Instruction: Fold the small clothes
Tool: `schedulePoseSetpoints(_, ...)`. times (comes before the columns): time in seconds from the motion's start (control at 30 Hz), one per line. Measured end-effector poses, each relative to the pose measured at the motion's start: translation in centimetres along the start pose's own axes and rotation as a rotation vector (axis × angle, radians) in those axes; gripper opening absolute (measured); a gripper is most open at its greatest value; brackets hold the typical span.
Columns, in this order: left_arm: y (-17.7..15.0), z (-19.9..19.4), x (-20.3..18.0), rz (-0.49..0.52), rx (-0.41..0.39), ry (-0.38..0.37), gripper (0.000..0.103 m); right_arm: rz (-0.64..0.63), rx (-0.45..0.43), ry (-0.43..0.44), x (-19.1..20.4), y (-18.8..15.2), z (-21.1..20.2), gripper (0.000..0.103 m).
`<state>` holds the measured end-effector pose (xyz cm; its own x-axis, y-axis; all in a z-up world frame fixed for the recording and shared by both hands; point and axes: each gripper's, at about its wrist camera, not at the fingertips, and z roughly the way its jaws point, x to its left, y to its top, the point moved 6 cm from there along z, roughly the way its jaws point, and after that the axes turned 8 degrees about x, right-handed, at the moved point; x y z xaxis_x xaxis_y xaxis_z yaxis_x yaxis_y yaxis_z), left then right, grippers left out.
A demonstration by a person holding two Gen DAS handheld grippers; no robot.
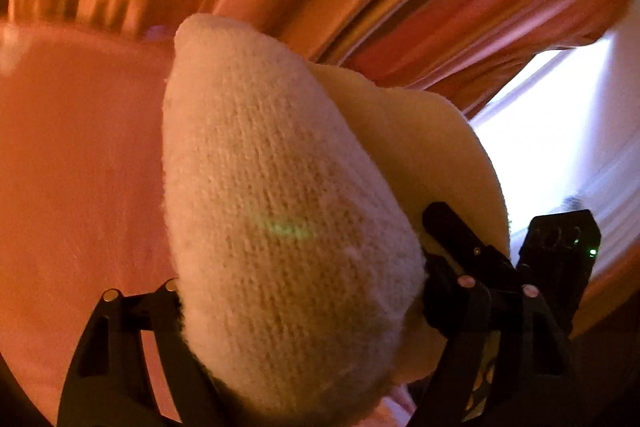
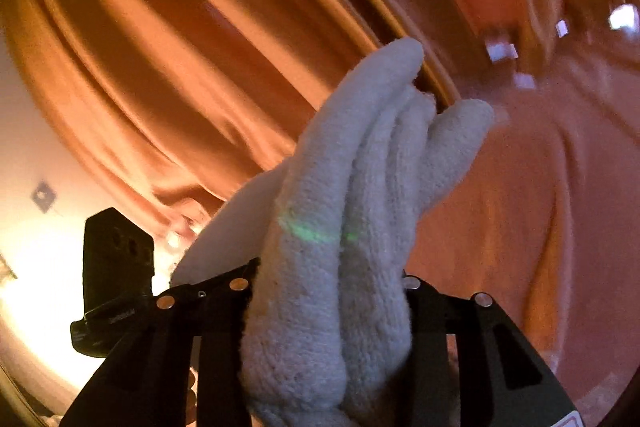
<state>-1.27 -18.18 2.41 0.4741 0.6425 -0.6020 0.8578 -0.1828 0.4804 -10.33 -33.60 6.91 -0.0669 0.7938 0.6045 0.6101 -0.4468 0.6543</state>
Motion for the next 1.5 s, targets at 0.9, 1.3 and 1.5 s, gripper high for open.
schedulePoseSetpoints(0.9,-2.3,-10.0,24.0,-0.211,-0.185,0.4,0.096,-0.089,0.347,-0.138,3.1,-8.6,20.0,0.069)
schedulePoseSetpoints(1.3,1.5,-5.4,31.6,-0.449,-0.134,0.087,0.096,0.089,0.519,0.023,1.4,-7.2,32.6,0.046)
schedulePoseSetpoints(1.5,5.4,-7.4,28.1,-0.291,-0.219,0.076,0.076,-0.103,0.303,0.131,8.5,-2.6,28.4,0.035)
